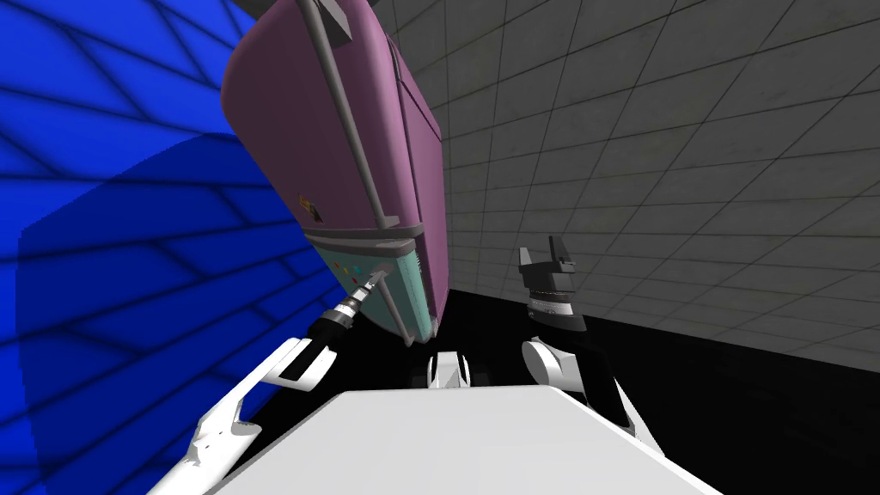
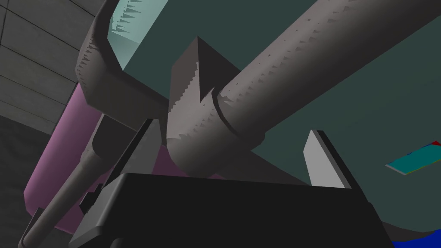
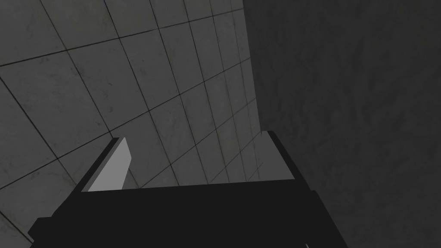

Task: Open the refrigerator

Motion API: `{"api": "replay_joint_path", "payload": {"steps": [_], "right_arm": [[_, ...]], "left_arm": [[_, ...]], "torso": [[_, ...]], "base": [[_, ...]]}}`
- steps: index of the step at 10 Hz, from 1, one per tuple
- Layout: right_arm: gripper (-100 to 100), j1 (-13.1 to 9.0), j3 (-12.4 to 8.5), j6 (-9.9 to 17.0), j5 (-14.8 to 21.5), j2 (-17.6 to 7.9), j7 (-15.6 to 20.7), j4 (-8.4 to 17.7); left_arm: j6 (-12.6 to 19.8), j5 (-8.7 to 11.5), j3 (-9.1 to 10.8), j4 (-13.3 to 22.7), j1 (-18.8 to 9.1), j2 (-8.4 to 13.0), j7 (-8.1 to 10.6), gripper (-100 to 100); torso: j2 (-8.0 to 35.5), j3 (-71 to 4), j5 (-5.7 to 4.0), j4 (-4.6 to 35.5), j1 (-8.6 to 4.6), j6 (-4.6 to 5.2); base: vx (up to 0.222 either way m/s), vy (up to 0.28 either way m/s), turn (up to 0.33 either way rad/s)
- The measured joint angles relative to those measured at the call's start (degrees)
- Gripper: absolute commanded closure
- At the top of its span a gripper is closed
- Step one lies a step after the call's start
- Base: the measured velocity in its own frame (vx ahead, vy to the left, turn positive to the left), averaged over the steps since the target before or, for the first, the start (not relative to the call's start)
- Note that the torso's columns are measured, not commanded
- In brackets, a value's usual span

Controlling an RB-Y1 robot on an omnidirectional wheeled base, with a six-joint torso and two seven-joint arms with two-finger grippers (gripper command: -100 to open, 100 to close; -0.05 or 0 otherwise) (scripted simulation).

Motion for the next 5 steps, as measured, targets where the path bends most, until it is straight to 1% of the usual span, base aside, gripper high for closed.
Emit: {"api": "replay_joint_path", "payload": {"steps": [1,2,3,4,5], "right_arm": [[0,0.0,0.0,0.0,0.0,0.0,0.0,0.0],[0,0.0,0.0,0.0,0.0,0.0,0.0,0.0],[0,0.0,0.0,0.0,0.0,0.0,0.0,0.0],[0,0.0,0.0,0.0,0.0,0.0,0.0,0.0],[0,0.0,0.0,0.0,0.0,0.0,0.0,0.0]], "left_arm": [[-1.0,0.2,0.42,0.5,0.4,0.4,0.2,100],[-2.5,1.3,0.67,1.3,0.4,1.9,0.94,100],[-4.6,1.9,1.05,2.4,0.7,3.1,1.53,100],[-6.2,2.1,1.41,3.2,1.4,3.5,1.7,100],[-6.4,2.4,1.48,3.8,1.3,4.4,2.04,100]], "torso": [[-0.2,-0.1,-0.03,0.0,-0.07,0.0],[-0.1,-0.1,-0.02,0.0,-0.05,-0.01],[0.0,0.0,0.0,0.0,-0.04,0.0],[-0.1,0.0,0.0,0.0,-0.06,0.01],[-0.2,-0.2,-0.04,0.0,-0.01,0.01]], "base": [[-0.055,0.008,0.043],[-0.071,0.004,0.02],[-0.041,-0.003,-0.003],[-0.017,-0.008,-0.002],[-0.006,-0.009,-0.008]]}}
